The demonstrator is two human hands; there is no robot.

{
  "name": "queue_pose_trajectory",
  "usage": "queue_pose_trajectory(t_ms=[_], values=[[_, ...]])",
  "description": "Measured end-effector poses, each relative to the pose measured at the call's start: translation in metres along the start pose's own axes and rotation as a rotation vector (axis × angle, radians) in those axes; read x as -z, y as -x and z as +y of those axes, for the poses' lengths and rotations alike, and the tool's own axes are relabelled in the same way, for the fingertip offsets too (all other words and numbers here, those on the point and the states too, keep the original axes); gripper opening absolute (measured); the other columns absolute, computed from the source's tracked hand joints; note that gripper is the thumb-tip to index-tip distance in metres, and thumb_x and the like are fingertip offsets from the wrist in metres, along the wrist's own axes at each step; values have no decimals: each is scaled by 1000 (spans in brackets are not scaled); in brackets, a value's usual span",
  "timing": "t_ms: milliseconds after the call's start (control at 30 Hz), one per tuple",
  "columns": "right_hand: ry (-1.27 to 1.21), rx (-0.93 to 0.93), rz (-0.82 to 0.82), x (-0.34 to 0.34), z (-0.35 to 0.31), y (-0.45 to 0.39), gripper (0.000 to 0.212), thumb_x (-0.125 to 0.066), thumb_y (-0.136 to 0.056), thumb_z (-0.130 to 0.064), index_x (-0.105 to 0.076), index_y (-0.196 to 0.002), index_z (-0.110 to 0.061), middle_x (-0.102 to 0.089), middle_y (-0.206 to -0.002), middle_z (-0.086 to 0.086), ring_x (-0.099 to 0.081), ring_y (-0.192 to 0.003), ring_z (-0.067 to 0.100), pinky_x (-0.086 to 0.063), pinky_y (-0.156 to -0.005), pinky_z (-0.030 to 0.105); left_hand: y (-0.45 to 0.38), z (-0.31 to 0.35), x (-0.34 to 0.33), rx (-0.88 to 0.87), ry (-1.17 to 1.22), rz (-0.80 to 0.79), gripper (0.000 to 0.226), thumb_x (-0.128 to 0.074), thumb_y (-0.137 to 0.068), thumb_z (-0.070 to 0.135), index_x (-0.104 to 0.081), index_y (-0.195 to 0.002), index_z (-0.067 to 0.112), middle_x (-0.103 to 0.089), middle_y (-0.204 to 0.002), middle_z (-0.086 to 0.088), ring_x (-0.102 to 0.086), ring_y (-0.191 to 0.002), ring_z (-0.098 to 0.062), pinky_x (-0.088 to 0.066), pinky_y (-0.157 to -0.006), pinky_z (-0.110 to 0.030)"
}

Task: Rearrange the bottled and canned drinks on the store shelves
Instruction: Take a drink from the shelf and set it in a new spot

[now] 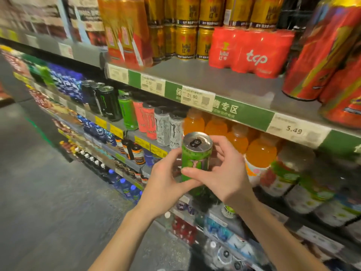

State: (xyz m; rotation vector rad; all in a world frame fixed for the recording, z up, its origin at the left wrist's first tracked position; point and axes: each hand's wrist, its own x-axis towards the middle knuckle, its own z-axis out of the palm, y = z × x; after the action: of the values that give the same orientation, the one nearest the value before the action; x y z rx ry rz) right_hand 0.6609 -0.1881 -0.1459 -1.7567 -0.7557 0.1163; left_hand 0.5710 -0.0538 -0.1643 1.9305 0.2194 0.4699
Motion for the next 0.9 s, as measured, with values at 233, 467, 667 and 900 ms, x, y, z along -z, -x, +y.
queue_pose_trajectory(t_ms=[233,467,667,900], values=[[1,29,14,-85,-13,-33,61,-96,-63,-24,-60,-112,-33,-74,-102,-16,-72,-94,7,-60,-82,36,-12,-40,80,24,46,1,44,-81,-83,19,-61,-122,22,-73,-109,6,-69,-102,-13,-57,-88,-40],[-18,30,73,-183,-35,-62,62,-96,-62,-22,-61,-113,-26,-73,-100,-10,-72,-94,9,-59,-80,31,-25,-76,173,15,1,8,45,-71,-75,31,-61,-119,30,-71,-106,12,-68,-100,-7,-57,-81,-37],[-23,4,88,-242,-48,-85,62,-98,-56,-26,-63,-108,-29,-72,-97,-18,-70,-92,3,-52,-78,16,-38,-102,228,104,120,-6,55,-83,-73,18,-61,-123,30,-73,-114,8,-70,-106,-16,-57,-89,-50],[-32,-17,35,-276,-49,-122,70,-96,-58,-32,-61,-119,-28,-73,-105,-18,-70,-99,4,-58,-88,34,-78,-129,262,172,298,42,61,-69,-61,-33,-71,-100,13,-76,-91,-11,-70,-76,-11,-59,-67,-28]])
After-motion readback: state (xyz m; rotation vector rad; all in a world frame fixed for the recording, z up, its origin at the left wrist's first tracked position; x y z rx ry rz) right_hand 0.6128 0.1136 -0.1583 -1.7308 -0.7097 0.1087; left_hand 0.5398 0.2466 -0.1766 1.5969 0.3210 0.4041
